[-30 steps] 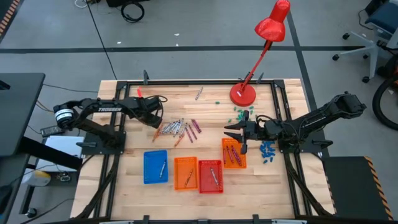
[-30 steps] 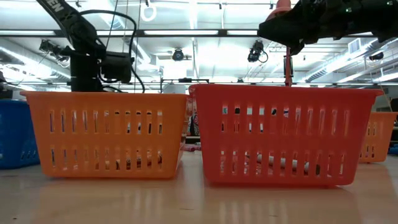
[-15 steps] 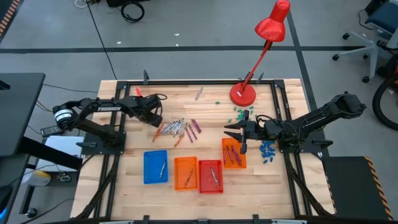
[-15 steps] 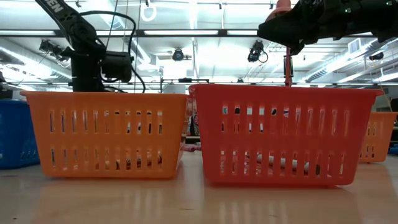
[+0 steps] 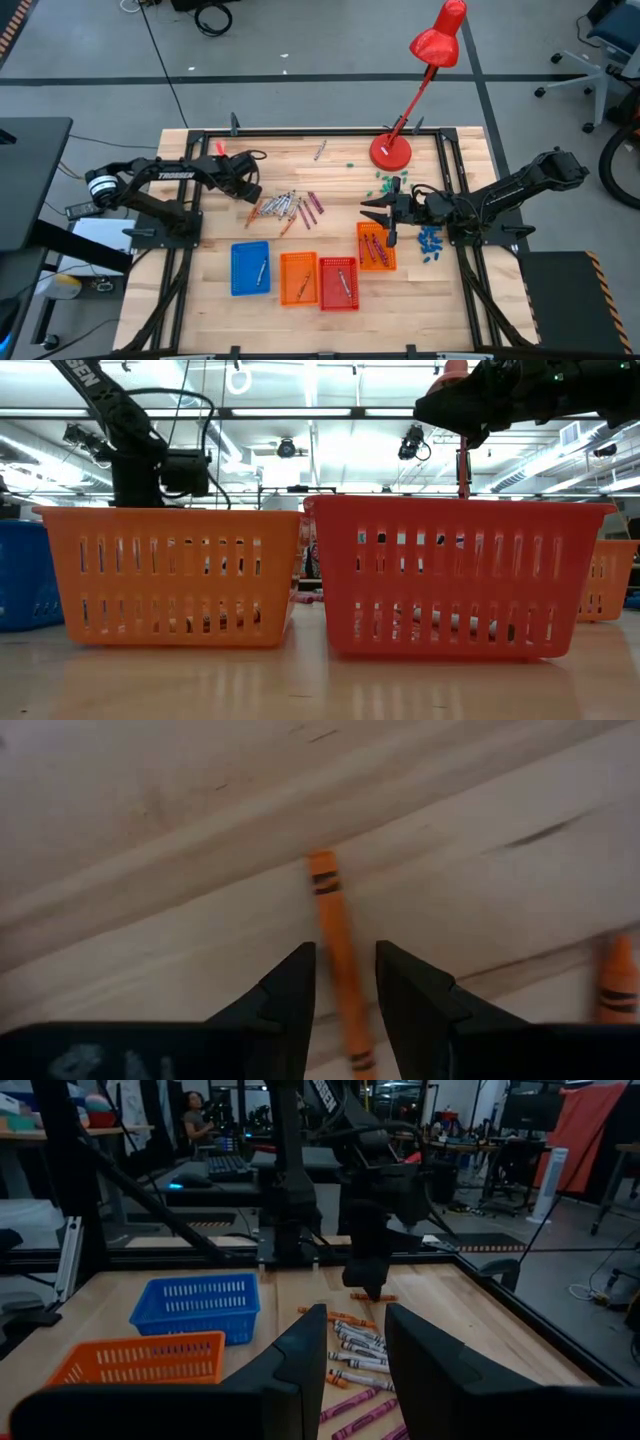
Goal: Sort crayons
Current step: Put the orange crayon into the left orange bin
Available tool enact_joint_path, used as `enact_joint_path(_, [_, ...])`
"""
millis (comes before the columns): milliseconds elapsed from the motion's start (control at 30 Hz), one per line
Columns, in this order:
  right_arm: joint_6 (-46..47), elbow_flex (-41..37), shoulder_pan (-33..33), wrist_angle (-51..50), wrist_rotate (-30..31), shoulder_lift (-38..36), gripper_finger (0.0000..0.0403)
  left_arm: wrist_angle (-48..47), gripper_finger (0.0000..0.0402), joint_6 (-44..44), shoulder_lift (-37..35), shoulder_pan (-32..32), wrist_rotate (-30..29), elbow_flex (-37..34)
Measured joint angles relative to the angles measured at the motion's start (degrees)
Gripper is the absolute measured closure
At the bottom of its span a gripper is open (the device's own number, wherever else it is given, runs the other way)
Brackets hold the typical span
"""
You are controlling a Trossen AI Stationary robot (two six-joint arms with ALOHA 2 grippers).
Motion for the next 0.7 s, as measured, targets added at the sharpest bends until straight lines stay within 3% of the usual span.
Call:
enact_joint_path(233, [0.0, 0.0, 0.0, 0.4, 0.0, 0.0, 0.0293, 1.6, 0.0292, 1.9, -0.3, 1.2, 1.7, -2.1])
enact_joint_path(500, [0.0, 0.0, 0.0, 0.4, 0.0, 0.0, 0.0293, 1.0, 0.0383, 4.5, -0.3, 1.2, 2.3, -2.2])
enact_joint_path(700, [0.0, 0.0, 0.0, 0.4, 0.0, 0.0, 0.0293, 0.6, 0.0372, 4.7, -0.2, 1.2, 2.6, -1.8])
